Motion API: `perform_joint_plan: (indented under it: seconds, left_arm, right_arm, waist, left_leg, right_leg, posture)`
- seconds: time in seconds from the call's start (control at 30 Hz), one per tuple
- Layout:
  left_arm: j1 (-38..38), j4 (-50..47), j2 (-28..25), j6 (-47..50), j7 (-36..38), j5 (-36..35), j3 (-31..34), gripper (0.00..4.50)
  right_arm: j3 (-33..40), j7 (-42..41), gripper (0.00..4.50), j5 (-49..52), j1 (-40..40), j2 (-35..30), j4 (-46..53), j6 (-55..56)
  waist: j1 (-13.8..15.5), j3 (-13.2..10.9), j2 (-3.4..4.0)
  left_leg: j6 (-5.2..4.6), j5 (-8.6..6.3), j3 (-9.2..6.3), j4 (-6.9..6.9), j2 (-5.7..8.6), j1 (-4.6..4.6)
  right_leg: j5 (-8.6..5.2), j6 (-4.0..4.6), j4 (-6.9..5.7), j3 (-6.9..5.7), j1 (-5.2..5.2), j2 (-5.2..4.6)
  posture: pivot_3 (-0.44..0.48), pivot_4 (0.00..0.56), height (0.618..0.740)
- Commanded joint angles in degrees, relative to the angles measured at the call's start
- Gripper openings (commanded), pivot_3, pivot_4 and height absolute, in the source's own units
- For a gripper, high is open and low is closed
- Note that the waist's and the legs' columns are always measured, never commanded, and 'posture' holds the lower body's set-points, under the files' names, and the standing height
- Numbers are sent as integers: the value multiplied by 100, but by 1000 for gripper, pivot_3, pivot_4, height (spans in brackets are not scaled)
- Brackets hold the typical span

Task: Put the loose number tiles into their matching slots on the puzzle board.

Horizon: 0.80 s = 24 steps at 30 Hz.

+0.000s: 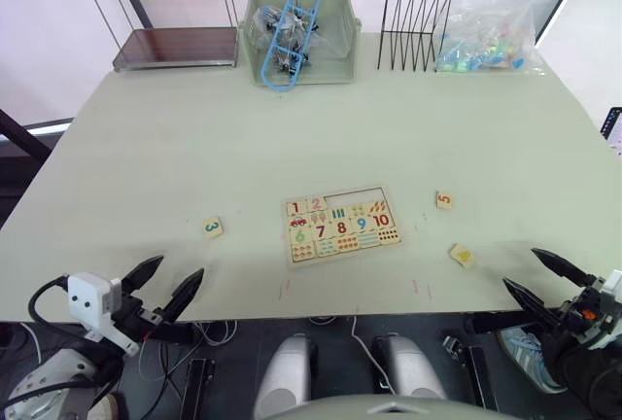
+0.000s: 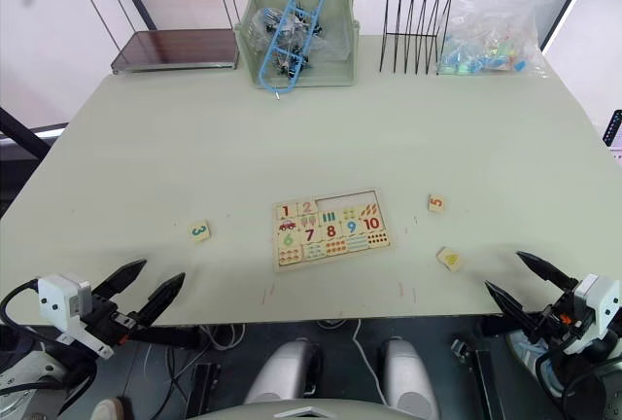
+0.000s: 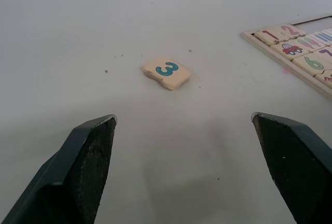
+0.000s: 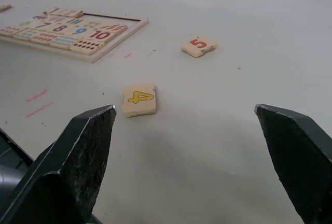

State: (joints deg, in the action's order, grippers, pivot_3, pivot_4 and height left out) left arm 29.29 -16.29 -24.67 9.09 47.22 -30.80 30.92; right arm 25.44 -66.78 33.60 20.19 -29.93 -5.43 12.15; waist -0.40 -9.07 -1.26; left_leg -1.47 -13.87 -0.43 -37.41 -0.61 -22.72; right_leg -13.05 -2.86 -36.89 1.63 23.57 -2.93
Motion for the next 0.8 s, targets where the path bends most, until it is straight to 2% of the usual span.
perform_joint_plan:
  seconds: [0.03,0.53,0.8]
  left_arm:
    - [-26,-26,-67,-102,35,-91,17,4428]
    - [-248,121,-13,18,-37,-283,63,4428]
    - [-259,282,-166,-74,133,-220,51,4428]
  right_arm:
    - [106,40,4500,0,-21,20,30,186]
    - [88,103,4500,-82,-22,15,64,331]
    - [96,71,4500,-62,-71,-3,88,347]
  waist:
    - [0,0,0]
    - [0,0,0]
    - [-4,0,0]
  left_leg:
    - [0,0,0,0,0,0]
    - [0,0,-1,0,0,0]
    - [0,-1,0,1,0,0]
  right_leg:
    - [0,0,0,0,0,0]
    - [1,1,1,0,0,0]
    - [2,4,1,0,0,0]
  posture:
    - [0,150,740]
    - [0,150,740]
    - [0,150,740]
